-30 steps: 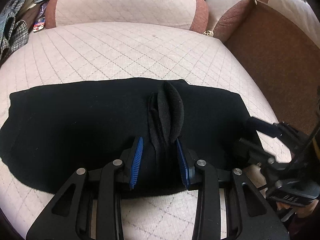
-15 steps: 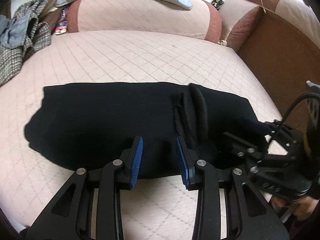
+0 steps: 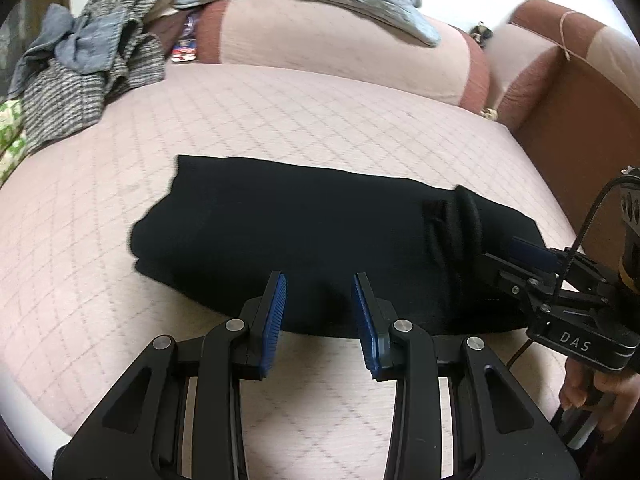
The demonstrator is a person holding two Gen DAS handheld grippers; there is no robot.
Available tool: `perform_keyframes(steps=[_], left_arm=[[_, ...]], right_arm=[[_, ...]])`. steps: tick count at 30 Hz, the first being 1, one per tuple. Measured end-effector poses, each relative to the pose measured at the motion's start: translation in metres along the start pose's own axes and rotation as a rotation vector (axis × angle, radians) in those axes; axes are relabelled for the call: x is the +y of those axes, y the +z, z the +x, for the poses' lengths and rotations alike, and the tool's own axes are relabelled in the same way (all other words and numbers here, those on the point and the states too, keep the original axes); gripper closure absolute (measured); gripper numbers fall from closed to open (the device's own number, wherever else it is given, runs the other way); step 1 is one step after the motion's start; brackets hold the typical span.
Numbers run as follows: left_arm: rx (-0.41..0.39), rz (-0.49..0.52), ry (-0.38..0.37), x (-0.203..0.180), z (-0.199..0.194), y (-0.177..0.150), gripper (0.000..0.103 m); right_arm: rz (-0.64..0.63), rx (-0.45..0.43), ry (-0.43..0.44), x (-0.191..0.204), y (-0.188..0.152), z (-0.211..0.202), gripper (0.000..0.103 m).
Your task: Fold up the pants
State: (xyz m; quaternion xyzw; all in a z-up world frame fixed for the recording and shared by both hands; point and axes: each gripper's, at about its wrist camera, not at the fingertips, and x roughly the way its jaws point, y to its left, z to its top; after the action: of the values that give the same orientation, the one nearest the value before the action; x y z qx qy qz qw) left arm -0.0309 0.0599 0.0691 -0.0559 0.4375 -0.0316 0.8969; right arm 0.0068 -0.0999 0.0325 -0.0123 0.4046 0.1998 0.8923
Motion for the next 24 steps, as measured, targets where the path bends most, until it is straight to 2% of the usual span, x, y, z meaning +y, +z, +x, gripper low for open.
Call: perform_keyframes(steps=[6,14,18,21,24], left_arm=[[-0.025,-0.072,0.034,0.023,0.000,-0.003,0.070],[-0.037,-0.140,-0.015,0.039,0.005,-0.008,0.070],[-0.058,-0.185,-0.008,0.052,-0.003,-0.012,0.069],[-0.062,-0.276,-0.023,0.068,-0.006,-0.018,0.047],[-0.063,-0.346,-0.042,0.080,-0.007,-0.020,0.046]], right_arm=[[-0.037,0.002,0.027,0.017,0.005,0.000,0.043],[-0.008,0.015,0.009,0.013,0.001,0.005,0.043],[-0.009,0.040,0.011,0.013,0.000,0.012,0.043],[-0.040,0.040,0.024,0.018,0.003,0.011,0.043],[-0.077,0.014,0.051,0.025,0.013,0.008,0.043]])
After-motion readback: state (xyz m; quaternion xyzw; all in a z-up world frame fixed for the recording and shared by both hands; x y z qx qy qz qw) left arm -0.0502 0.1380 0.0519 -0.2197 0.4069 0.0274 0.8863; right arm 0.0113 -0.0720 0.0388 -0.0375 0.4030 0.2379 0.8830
